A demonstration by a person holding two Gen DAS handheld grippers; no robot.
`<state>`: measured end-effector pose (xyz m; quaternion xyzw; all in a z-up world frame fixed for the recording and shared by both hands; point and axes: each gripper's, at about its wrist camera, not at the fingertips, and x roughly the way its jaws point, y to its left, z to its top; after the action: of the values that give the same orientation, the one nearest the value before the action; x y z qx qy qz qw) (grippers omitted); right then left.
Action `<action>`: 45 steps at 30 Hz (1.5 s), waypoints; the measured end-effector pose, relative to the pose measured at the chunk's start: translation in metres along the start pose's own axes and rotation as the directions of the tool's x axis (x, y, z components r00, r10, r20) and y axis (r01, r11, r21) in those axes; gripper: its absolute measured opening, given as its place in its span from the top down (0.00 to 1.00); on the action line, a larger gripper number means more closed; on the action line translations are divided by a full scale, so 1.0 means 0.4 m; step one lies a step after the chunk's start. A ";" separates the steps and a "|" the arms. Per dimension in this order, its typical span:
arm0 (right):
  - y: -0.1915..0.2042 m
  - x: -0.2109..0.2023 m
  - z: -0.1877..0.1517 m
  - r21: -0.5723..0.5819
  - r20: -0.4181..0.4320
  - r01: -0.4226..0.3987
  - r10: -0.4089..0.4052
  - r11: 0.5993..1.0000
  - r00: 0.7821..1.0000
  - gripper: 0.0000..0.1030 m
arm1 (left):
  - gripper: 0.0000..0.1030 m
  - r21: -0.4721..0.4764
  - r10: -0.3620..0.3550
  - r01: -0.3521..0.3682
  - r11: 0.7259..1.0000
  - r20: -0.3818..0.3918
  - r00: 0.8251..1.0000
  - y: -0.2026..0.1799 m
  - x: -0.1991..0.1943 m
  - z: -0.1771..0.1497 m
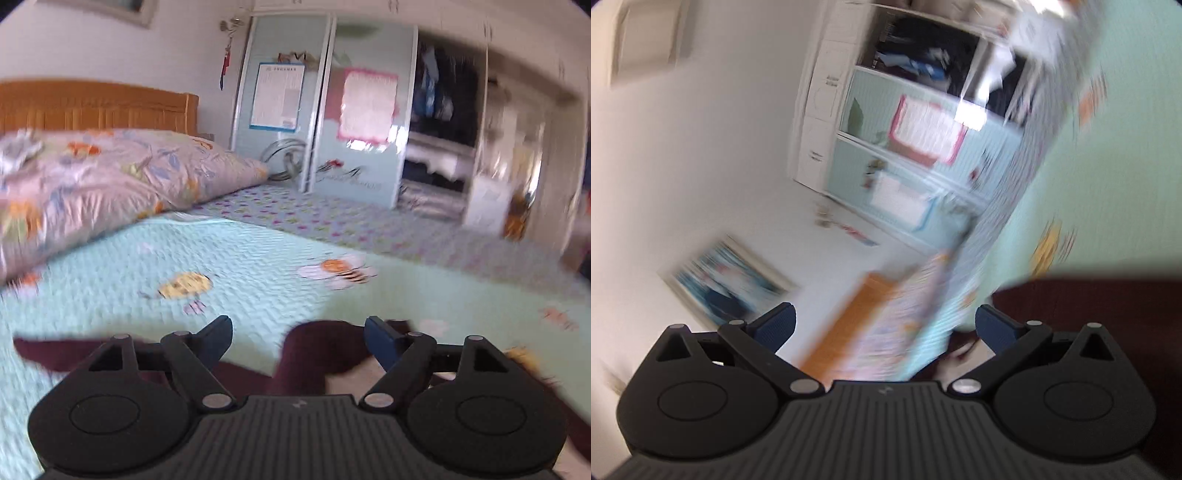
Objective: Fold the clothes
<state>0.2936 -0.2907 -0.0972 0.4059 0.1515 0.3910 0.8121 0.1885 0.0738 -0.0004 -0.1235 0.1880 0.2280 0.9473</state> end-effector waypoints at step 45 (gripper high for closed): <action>0.101 0.589 -0.013 -0.965 0.082 0.249 -0.799 0.086 0.595 0.95 | 0.01 -0.379 -0.421 0.392 0.838 0.008 0.907 0.063 -0.082 -0.301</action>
<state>0.4227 -0.0945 -0.0524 -0.3267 0.2383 0.1501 0.9022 0.1131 0.0444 -0.0989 -0.3464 0.1468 0.0481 0.9253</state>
